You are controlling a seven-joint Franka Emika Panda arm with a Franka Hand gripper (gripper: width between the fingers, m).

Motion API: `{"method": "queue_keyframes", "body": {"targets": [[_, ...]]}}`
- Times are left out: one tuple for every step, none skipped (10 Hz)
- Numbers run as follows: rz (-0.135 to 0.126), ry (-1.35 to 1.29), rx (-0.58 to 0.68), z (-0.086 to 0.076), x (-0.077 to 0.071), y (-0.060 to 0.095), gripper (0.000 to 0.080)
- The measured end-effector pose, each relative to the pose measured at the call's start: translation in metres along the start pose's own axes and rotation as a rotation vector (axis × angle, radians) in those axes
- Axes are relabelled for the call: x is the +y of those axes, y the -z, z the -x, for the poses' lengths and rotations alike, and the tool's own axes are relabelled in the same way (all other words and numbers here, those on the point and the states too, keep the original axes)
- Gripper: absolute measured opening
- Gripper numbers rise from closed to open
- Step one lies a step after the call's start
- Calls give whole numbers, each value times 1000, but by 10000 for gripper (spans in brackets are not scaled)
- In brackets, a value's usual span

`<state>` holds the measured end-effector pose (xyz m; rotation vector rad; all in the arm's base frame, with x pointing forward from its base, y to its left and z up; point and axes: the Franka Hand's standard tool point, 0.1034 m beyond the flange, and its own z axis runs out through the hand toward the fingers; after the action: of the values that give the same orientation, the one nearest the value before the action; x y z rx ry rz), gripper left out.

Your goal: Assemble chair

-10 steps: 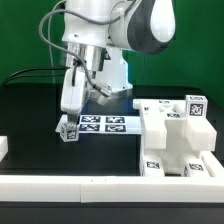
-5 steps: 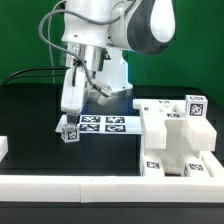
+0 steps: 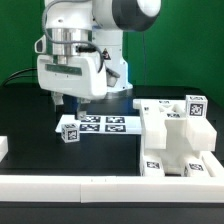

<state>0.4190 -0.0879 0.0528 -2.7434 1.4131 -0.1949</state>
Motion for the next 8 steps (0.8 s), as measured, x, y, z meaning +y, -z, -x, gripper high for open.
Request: {"method": "queue_keyframes", "body": {"targets": [[3, 81, 0, 0, -1, 0, 649], [3, 154, 1, -1, -3, 1, 649], [8, 275, -3, 0, -8, 1, 649], [14, 488, -23, 1, -19, -1, 649], [10, 665, -72, -3, -22, -5, 649], [-3, 744, -97, -11, -17, -8, 649], [-8, 768, -103, -15, -6, -9, 649], [-4, 839, -105, -15, -7, -9, 649]]}}
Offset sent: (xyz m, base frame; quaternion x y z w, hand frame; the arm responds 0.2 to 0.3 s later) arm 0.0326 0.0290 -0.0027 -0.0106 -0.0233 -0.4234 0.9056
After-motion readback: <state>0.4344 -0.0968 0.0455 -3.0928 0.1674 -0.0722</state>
